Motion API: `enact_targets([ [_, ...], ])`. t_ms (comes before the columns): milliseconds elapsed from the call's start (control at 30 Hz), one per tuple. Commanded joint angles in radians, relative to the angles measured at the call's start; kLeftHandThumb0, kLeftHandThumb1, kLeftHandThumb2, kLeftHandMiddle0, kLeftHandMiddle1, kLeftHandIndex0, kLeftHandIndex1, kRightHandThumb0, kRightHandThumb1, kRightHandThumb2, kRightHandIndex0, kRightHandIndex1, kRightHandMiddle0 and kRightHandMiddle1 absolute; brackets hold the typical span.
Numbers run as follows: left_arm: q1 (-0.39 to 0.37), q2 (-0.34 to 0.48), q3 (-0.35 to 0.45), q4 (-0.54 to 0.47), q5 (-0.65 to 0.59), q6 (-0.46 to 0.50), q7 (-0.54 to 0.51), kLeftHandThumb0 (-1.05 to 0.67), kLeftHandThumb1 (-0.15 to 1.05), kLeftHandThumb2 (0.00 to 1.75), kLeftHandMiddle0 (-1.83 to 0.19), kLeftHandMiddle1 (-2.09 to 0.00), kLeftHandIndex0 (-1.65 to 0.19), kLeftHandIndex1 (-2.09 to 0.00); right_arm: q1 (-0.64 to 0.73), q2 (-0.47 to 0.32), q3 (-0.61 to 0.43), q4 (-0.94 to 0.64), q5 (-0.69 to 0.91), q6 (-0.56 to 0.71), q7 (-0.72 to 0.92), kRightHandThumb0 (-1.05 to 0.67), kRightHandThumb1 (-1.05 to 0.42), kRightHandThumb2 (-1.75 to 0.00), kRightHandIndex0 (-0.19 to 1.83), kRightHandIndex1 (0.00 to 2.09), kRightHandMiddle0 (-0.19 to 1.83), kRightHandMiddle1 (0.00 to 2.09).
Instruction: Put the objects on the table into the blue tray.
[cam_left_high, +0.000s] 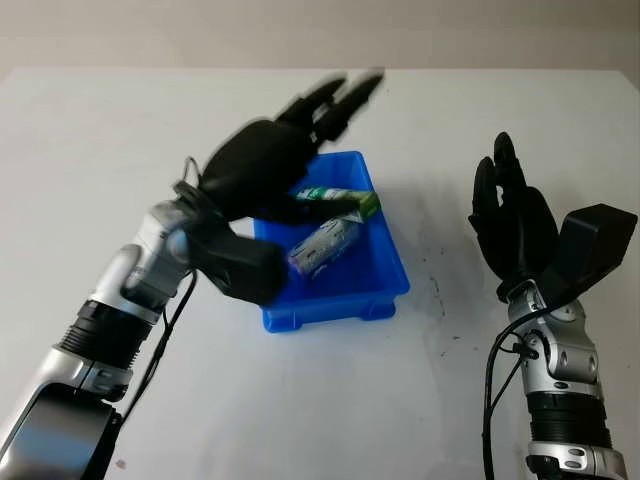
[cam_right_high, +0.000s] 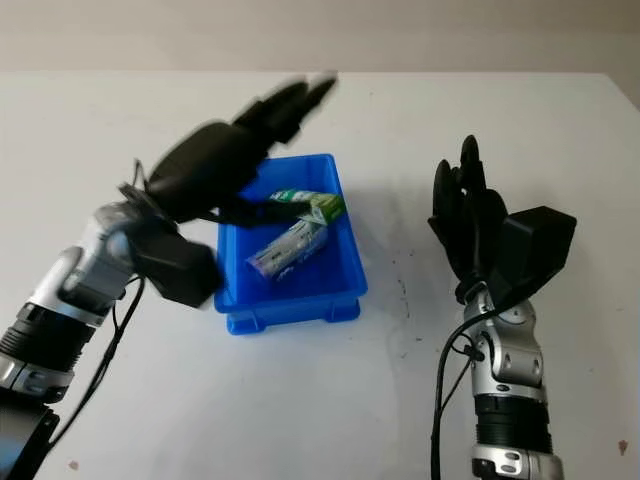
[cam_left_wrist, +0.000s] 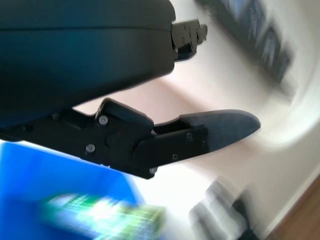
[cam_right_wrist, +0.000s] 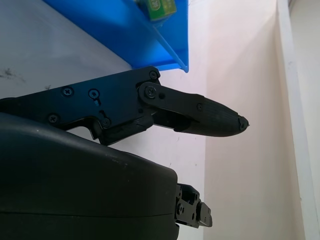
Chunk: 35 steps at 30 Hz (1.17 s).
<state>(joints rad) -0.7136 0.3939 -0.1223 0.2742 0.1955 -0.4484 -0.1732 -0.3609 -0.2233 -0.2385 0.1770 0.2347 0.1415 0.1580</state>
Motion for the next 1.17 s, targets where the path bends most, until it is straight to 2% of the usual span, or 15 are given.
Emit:
enact_targets([
  [0, 0.007, -0.046, 0.079, -0.006, -0.151, 0.039, -0.025, -0.83, 1.05, 0.75, 0.15, -0.04, 0.17, -0.02, -0.001, 0.008, -0.003, -0.014, 0.008, -0.005, 0.000, -0.71, -1.05, -0.66, -0.19, 0.00, -0.19, 0.00],
  [100, 0.030, -0.112, 0.180, -0.050, -0.377, 0.196, -0.039, -0.83, 1.05, 0.72, 0.15, -0.04, 0.17, -0.02, -0.009, 0.014, -0.002, -0.019, 0.010, -0.012, -0.006, -0.70, -1.05, -0.67, -0.19, 0.00, -0.19, 0.00],
  [267, 0.054, -0.113, 0.275, 0.030, -0.461, 0.309, -0.040, -0.78, 1.05, 0.76, 0.19, 0.00, 0.19, 0.00, -0.056, 0.016, -0.010, -0.007, 0.010, -0.028, -0.031, -0.72, -1.05, -0.69, -0.19, 0.00, -0.19, 0.00],
  [333, 0.071, -0.113, 0.293, 0.082, -0.444, 0.306, -0.030, -0.76, 1.05, 0.76, 0.19, 0.00, 0.19, 0.00, -0.073, 0.009, -0.010, -0.001, 0.007, -0.036, -0.034, -0.74, -1.05, -0.69, -0.19, 0.00, -0.19, 0.00],
  [433, 0.105, -0.113, 0.301, 0.161, -0.392, 0.239, -0.007, -0.76, 1.05, 0.76, 0.19, 0.00, 0.19, 0.00, -0.089, 0.004, -0.014, 0.002, 0.013, -0.034, -0.030, -0.75, -1.05, -0.69, -0.19, 0.00, -0.19, 0.00],
  [567, 0.148, -0.110, 0.300, 0.216, -0.340, 0.202, 0.014, -0.79, 1.05, 0.74, 0.19, 0.00, 0.19, 0.00, -0.095, 0.011, -0.010, 0.000, 0.009, -0.040, -0.030, -0.75, -1.05, -0.69, -0.19, 0.00, -0.19, 0.00],
  [667, 0.187, -0.118, 0.293, 0.212, -0.324, 0.218, 0.014, -0.82, 1.05, 0.73, 0.19, 0.00, 0.19, 0.00, -0.095, 0.015, 0.008, 0.002, -0.005, -0.044, -0.029, -0.74, -1.05, -0.71, -0.19, 0.00, -0.19, 0.00],
  [867, 0.232, -0.158, 0.272, 0.222, -0.287, 0.154, 0.025, -0.78, 1.05, 0.68, 0.19, 0.00, 0.19, 0.00, -0.088, 0.020, 0.028, -0.005, -0.021, -0.035, -0.036, -0.73, -1.05, -0.72, -0.19, 0.00, -0.19, 0.00],
  [1133, 0.292, -0.200, 0.275, 0.118, -0.326, 0.189, 0.003, -0.80, 1.05, 0.69, 0.19, 0.00, 0.19, 0.00, -0.078, 0.020, 0.027, 0.005, -0.020, -0.045, -0.028, -0.73, -1.05, -0.72, -0.19, 0.00, -0.19, 0.00],
])
